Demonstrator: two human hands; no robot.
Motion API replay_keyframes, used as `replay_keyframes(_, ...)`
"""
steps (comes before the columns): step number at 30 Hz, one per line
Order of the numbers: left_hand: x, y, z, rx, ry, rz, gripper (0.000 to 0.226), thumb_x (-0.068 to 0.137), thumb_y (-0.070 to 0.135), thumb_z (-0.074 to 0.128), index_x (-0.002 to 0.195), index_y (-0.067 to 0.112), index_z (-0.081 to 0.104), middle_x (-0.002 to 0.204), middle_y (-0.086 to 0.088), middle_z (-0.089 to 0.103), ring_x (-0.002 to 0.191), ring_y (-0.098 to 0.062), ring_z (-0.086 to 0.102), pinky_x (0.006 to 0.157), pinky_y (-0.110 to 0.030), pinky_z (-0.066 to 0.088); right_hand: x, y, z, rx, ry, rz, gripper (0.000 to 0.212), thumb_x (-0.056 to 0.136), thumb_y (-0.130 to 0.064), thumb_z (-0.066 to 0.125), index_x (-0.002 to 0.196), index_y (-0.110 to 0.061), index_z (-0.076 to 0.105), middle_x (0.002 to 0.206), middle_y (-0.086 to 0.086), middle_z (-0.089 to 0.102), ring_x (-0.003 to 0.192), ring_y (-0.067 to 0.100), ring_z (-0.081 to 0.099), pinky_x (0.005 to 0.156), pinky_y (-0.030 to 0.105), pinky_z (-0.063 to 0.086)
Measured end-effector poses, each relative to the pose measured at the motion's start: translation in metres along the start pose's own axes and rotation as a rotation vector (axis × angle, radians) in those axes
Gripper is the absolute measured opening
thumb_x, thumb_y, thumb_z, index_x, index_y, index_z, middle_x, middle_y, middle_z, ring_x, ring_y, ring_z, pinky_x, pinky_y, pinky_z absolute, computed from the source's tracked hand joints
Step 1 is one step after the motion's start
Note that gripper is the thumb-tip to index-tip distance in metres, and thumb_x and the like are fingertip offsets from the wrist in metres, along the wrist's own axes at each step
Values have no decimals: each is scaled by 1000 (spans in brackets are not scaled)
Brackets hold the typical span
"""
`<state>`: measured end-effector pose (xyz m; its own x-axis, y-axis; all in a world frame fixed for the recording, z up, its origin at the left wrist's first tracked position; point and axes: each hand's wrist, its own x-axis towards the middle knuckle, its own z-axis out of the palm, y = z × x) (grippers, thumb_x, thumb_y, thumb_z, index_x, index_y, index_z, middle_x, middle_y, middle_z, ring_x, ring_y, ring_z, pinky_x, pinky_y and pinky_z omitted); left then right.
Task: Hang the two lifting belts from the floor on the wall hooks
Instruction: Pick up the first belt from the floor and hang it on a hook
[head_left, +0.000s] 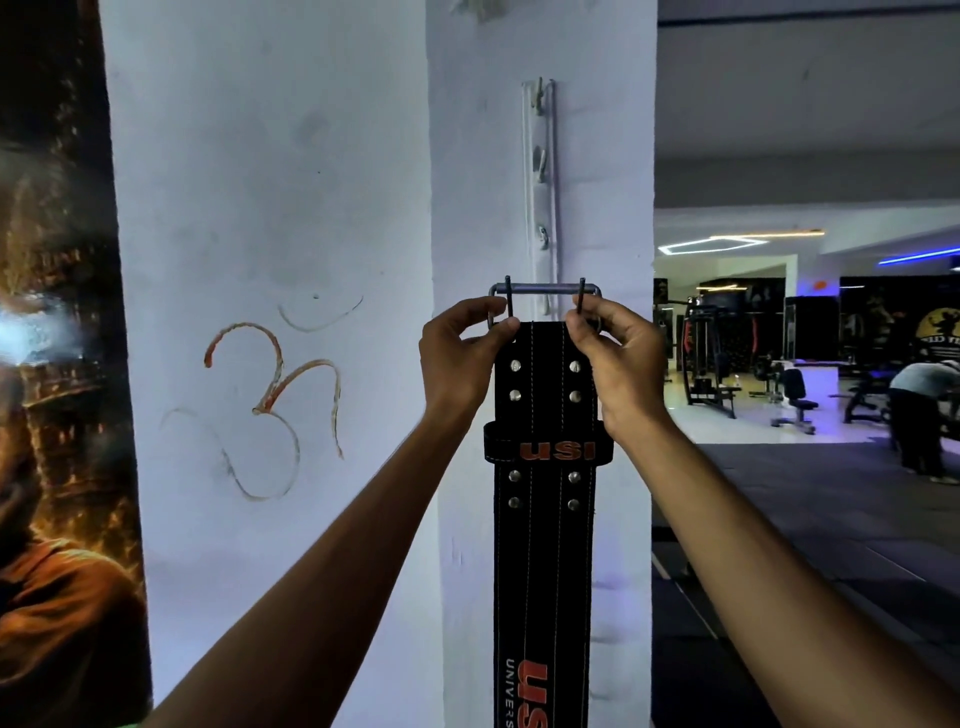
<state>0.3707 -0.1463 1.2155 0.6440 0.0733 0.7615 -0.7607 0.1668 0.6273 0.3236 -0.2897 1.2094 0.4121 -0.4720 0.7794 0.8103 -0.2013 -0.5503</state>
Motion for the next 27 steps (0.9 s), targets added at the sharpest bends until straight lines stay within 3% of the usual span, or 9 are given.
replay_keyframes(4, 8, -12, 5, 8, 35, -28, 21, 76, 21, 82, 96, 19, 78, 100, 4, 78, 92, -15, 76, 88, -49, 61, 11, 8, 6, 25, 8, 26, 21, 84, -4, 71, 104, -12, 71, 84, -10, 70, 73, -4, 67, 70, 10, 52)
replay_keyframes(10, 14, -28, 16, -3, 37, -72, 21, 68, 32, 82, 88, 26, 78, 93, 7, 79, 96, -17, 75, 89, -54, 59, 25, 27, 3, 4, 37, 75, 21, 85, -6, 71, 106, -8, 71, 86, -6, 71, 76, -1, 66, 75, 14, 54)
replay_keyframes(16, -1, -32, 22, -93, 58, -135, 38, 78, 18, 80, 111, 24, 63, 93, -5, 77, 80, -20, 77, 85, -49, 61, 23, 38, -4, -72, 34, 56, 21, 89, -6, 66, 109, -11, 69, 90, -4, 71, 85, 5, 67, 82, 20, 53)
replay_keyframes(21, 7, -33, 28, -66, 60, -180, 36, 73, 29, 80, 105, 31, 64, 80, -3, 73, 80, -24, 76, 87, -56, 59, 23, 37, -3, -128, 89, -19, 38, 86, -13, 68, 112, -28, 44, 77, 0, 65, 67, 14, 61, 68, 29, 51)
replay_keyframes(27, 3, -43, 26, -67, 41, -197, 36, 76, 33, 80, 107, 19, 70, 97, -8, 77, 91, -25, 76, 91, -53, 59, 25, 40, -10, -109, 32, 79, 36, 85, -17, 72, 116, -19, 54, 91, 8, 72, 85, 18, 69, 84, 34, 56)
